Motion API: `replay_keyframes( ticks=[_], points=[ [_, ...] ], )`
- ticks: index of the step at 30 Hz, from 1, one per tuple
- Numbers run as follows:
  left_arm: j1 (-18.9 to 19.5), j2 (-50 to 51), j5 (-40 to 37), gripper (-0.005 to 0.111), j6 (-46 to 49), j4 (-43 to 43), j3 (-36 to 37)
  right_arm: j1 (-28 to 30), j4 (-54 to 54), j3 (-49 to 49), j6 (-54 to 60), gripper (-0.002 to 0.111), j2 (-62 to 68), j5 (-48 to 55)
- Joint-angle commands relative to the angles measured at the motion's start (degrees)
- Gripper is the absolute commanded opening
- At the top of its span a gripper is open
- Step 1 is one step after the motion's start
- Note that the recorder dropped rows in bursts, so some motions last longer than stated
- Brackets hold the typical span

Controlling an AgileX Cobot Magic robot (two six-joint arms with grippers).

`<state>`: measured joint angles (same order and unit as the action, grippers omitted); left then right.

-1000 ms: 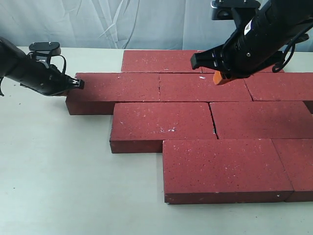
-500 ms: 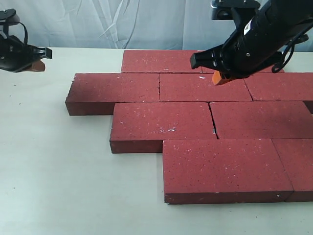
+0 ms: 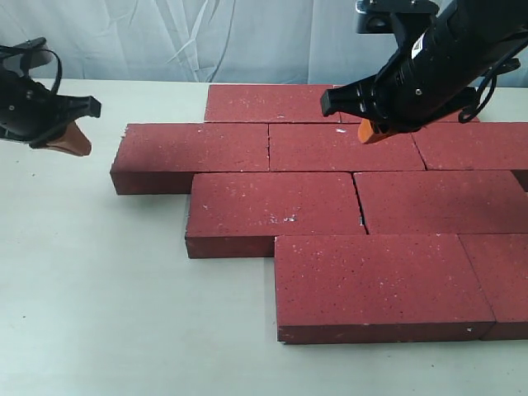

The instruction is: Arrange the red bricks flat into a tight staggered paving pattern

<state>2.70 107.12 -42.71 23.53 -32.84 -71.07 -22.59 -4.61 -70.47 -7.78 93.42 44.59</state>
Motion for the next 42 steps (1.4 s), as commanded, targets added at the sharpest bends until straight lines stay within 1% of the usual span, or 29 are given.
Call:
replay_keyframes(
  ticks=[1, 7, 9, 13, 15, 20, 27, 36, 39, 42],
  points=[
    [-5.9, -0.4, -0.7, 0.000, -5.8, 6.9, 0.3, 0.2, 0.0, 0.3, 0.5, -0.001, -0.6, -0.2],
    [-14.2, -0.4, -1.1, 0.000, -13.7, 16.5, 0.3, 0.2, 0.0, 0.3, 0.5, -0.001, -0.6, 0.0],
    [-16.5, -0.4, -1.2, 0.000, -15.1, 17.3, 0.3, 0.2, 0.0, 0.3, 0.5, -0.001, -0.6, 0.0],
    [-19.6, -0.4, -1.2, 0.000, -15.1, 17.1, 0.3, 0.2, -0.1, 0.3, 0.5, -0.001, -0.6, -0.1],
    [-20.4, -0.4, -1.2, 0.000, -15.1, 17.1, 0.3, 0.2, -0.6, 0.3, 0.5, -0.001, -0.6, -0.2],
    [-20.5, -0.4, -0.7, 0.000, -15.7, 17.0, 0.8, 0.2, -1.5, 0.3, 0.5, -0.001, -0.6, -0.2],
    [-20.5, -0.4, 3.2, 0.000, -15.7, 12.4, 4.3, 0.2, -1.5, 0.3, 0.5, -0.001, -0.6, -0.2],
    [-20.6, -0.4, 4.7, 0.000, -15.6, 11.1, 5.4, 0.2, -1.5, 0.3, 0.5, -0.001, -0.6, -0.3],
    [-21.2, 0.2, 4.8, 0.000, -15.4, 10.8, 5.4, 0.2, -1.5, 0.3, 0.5, -0.001, -0.6, -0.3],
    [-22.6, 2.2, 4.8, 0.000, -15.4, 10.6, 5.4, 0.2, -1.5, 0.3, 0.5, -0.001, -0.6, -0.3]
  ],
)
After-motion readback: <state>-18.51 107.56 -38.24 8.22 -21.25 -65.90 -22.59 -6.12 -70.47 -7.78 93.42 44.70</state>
